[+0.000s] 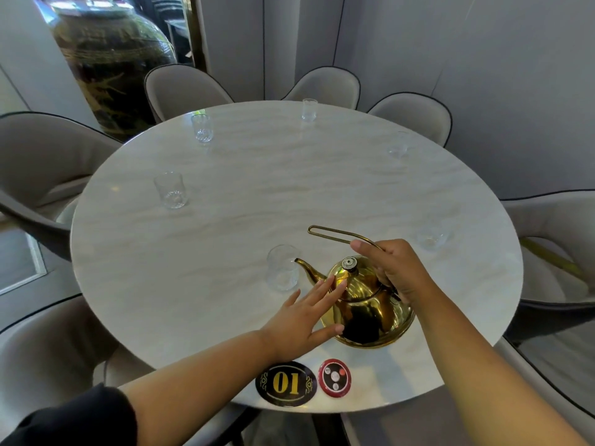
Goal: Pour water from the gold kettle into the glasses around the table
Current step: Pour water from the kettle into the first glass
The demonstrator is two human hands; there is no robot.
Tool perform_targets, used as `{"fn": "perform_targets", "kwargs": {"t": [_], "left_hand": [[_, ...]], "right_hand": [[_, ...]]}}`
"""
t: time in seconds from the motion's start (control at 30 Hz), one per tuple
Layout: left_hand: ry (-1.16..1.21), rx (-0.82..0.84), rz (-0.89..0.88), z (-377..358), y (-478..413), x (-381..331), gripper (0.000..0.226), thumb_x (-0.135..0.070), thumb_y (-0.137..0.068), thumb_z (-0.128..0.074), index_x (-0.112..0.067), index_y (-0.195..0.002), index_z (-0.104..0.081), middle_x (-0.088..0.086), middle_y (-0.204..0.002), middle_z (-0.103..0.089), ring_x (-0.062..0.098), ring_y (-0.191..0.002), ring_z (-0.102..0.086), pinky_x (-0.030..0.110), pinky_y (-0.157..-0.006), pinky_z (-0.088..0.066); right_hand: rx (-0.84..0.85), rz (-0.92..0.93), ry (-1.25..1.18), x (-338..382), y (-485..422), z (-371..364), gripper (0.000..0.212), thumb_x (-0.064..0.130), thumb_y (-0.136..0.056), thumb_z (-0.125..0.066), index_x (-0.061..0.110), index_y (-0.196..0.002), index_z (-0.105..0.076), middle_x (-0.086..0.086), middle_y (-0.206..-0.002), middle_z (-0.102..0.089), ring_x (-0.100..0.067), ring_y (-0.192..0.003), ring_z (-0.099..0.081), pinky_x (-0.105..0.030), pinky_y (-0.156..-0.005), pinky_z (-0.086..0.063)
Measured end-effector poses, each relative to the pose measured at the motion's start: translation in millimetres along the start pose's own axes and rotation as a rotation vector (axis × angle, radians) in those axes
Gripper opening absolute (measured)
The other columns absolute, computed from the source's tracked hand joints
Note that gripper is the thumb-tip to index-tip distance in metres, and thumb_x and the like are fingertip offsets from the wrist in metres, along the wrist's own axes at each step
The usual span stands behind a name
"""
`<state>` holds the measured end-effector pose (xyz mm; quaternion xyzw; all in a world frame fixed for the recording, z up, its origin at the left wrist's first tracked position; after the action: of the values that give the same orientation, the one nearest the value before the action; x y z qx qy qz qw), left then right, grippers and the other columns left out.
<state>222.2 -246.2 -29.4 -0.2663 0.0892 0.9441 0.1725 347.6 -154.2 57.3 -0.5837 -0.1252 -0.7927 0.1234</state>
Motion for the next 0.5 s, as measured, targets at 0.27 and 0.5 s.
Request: {"fn": "perform_targets", "kwargs": {"t": [0.27,0.5], "left_hand": [[0.032,0.045,0.0,5,5,2,0.069,-0.056,-0.094,-0.031,-0.04,-0.144,0.015,-0.01,-0.155,0.019,0.008,-0.143,0.012,0.042,-0.117,0.003],[0.038,0.055,-0.004,10,4,4,0.069,-0.056,-0.094,-0.03,-0.04,-0.144,0.015,-0.01,-0.155,0.019,0.009,-0.143,0.012,0.046,-0.118,0.0]], "right_hand": [[0.037,-0.007,0.1,10,-5,-10,0.051,0.042,-0.079,-0.069,0.018,-0.049,-0.037,0.006,-0.04,-0.03,-0.008,-0.034,-0.024,-0.022,-0.043,-0.026],[0.03,-0.02,0.129,16,-7,-13,0.05,0.044,-0.08,-0.067,0.018,-0.049,-0.039,0.008,-0.038,-0.033,-0.007,-0.033,-0.027,-0.024,-0.044,-0.029]]}}
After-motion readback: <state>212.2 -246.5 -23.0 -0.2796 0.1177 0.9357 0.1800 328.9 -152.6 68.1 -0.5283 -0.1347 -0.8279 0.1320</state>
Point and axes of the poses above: each hand's wrist, its own y-axis away from the middle knuckle, its own z-axis out of the back of the hand, x = y × z, the point moved 6 cm from there along -y, towards the middle knuckle
